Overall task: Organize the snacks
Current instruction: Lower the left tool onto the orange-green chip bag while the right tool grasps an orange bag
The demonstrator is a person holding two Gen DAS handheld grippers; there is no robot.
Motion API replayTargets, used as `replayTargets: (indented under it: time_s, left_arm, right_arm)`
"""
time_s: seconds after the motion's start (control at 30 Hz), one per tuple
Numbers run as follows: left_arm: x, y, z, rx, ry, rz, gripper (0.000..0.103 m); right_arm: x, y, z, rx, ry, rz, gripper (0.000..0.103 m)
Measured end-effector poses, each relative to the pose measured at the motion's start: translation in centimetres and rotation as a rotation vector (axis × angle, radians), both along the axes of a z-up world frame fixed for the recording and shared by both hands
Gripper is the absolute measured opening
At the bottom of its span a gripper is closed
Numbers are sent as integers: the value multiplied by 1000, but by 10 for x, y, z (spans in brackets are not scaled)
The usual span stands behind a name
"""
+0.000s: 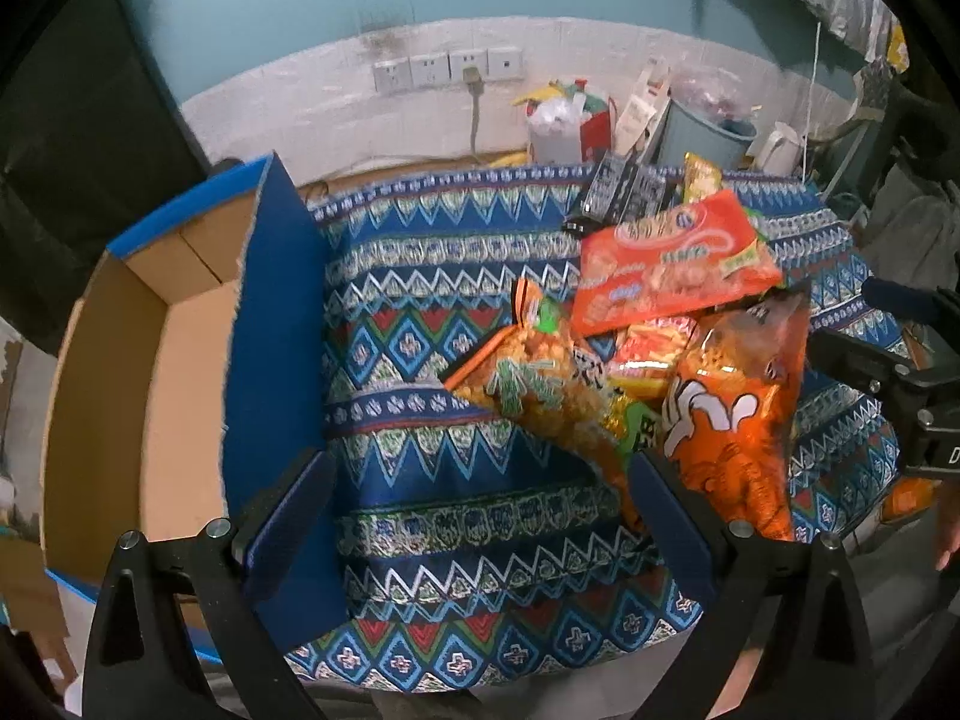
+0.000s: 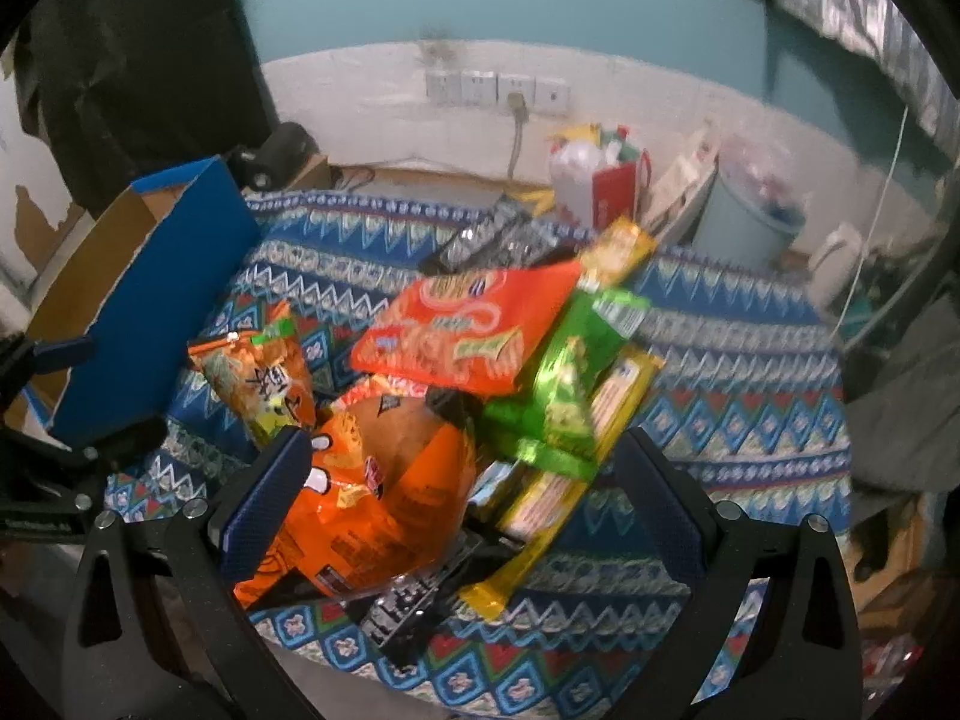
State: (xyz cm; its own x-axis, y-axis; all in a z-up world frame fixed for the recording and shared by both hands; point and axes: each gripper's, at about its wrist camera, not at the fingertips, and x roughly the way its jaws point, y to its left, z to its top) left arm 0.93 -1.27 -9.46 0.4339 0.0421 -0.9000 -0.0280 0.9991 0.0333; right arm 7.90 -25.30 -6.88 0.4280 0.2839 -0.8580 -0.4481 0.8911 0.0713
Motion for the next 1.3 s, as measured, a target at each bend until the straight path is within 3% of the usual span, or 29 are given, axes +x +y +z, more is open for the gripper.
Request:
replayTargets:
  time_s: [0.23, 0.6, 0.67, 0.73, 0.9, 1.3]
  left_arm:
    - [6, 2, -19, -17, 55, 14, 100]
    - [21, 4, -41, -42, 120, 43, 100]
    - [25, 4, -45, -65, 135, 54, 100]
    - [27, 5, -48, -91, 145, 67, 100]
    - [34, 9, -52, -197, 170, 128, 100]
    - [69, -4, -70, -201, 187, 178, 100]
  right_arm:
    - [8, 10, -26, 10, 82, -3, 99]
    - [18, 33, -53, -16, 117, 24, 99]
    - [20, 34, -57, -7, 129, 30, 90]
    - [24, 34, -62, 21, 153, 44, 70]
    - [27, 28, -60, 67, 159, 52, 50]
    - [25, 13, -35, 80, 45, 81, 44]
